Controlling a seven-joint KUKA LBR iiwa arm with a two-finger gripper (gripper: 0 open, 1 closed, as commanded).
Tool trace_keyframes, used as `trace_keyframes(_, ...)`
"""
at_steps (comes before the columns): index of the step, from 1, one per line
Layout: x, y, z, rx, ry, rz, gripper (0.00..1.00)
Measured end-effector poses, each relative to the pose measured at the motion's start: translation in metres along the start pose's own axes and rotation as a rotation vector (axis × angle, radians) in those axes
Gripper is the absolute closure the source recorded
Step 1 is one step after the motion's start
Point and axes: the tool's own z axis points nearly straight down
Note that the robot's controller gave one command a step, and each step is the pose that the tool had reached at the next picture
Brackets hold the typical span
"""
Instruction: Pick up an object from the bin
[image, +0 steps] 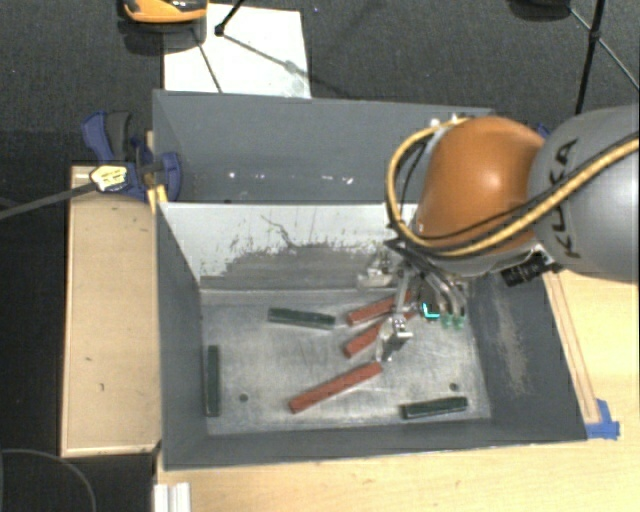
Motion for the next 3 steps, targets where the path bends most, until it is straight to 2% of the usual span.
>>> trace_keyframes(1,-0.002,0.000,-0.004,-0.001,-0.008,0.002,0.00)
trace_keyframes(2,0.000,0.002,0.040,0.000,-0.014,-0.059,0.00)
trace_keyframes(3,0.003,0.000,0.080,0.001,-0.008,-0.265,0.00)
